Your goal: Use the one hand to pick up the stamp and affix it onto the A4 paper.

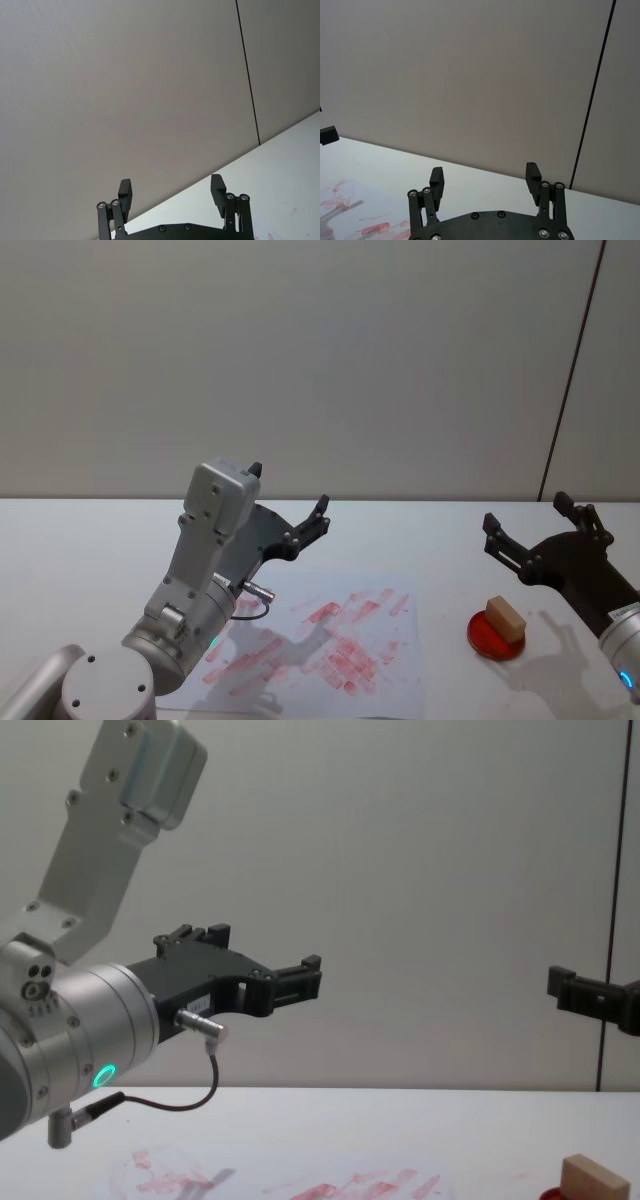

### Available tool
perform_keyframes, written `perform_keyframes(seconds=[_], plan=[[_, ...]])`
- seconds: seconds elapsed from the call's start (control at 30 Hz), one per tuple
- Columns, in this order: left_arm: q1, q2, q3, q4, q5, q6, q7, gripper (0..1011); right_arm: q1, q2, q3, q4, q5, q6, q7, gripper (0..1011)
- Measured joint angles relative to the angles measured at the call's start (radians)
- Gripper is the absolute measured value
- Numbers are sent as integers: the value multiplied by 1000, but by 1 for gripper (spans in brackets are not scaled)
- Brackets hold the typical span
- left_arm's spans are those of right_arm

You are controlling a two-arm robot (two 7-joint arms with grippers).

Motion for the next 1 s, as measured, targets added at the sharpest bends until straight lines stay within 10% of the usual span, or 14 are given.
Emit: perform_keyframes(seconds=[1.0], plan=[[0, 0, 0, 0, 0, 0, 0, 1002, 1, 3, 1, 8, 0, 3, 15, 1001]])
